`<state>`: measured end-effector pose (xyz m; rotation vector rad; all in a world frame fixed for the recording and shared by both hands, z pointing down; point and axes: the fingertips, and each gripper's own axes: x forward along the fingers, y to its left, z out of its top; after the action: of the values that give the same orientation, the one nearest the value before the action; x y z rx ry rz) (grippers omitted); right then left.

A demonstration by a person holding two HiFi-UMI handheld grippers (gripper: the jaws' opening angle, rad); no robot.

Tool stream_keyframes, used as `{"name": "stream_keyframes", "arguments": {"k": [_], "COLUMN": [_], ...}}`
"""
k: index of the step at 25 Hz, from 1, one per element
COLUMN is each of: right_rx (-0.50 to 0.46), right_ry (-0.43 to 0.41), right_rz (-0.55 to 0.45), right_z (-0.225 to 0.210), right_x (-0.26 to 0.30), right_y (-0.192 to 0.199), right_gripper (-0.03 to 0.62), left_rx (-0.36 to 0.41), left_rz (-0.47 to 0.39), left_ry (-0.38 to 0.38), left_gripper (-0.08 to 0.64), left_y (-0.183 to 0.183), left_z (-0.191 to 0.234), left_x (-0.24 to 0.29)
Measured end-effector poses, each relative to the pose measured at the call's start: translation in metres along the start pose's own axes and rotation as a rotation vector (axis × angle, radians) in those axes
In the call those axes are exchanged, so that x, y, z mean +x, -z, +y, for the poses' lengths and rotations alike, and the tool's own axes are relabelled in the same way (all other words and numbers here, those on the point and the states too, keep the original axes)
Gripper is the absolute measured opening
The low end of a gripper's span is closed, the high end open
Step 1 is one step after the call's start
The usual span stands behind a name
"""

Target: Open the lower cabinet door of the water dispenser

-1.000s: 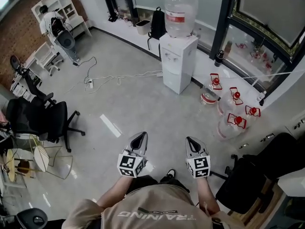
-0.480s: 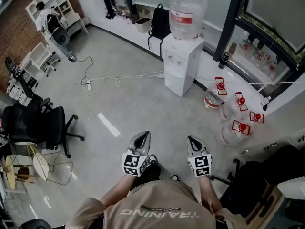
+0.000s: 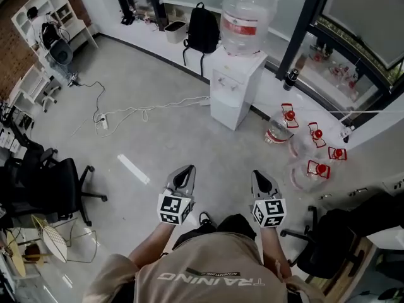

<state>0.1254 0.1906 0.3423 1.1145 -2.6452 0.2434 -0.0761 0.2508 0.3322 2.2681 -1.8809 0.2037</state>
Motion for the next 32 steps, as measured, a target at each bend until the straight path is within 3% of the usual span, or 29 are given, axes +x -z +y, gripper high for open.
{"name": "stream_keyframes", "arguments": {"k": [4, 7, 11, 20, 26, 32], "right_rx": [0.013, 0.017, 0.028, -0.008, -0.010, 0.003], "right_ry": [0.005, 0.011, 0.005, -0.026, -0.075, -0.062], "right_rz": [0.078, 0.079, 0.048, -0.001, 0.023, 0.061], "right_z": [-0.008, -0.028, -0.065, -0.131, -0.135, -0.132], "right_x": [0.025, 0.056, 0.115, 0.220, 0.270, 0.307], "right_y": [0.019, 0.017, 0.010, -0.056, -0.067, -0.065], "right_gripper": [0.012, 0.011, 0.011, 0.012, 0.011, 0.012], "left_rx": [-0.048, -0.052, 0.000, 0.049, -0.010, -0.031], "left_rz": [0.002, 0.018, 0.020, -0.010, -0.013, 0.010], "left_ry": [-0.009, -0.014, -0.036, -0.038, -0.065, -0.026], "left_gripper": [0.008, 0.008, 0.008, 0.008, 0.008, 0.008], "left_y": [-0.002, -0.003, -0.010, -0.078, -0.083, -0.078], "left_z": [0.025, 0.043, 0.070, 0.115, 0.141, 0.173], "left_x": [0.028, 0.060, 0.113, 0.227, 0.268, 0.305]}}
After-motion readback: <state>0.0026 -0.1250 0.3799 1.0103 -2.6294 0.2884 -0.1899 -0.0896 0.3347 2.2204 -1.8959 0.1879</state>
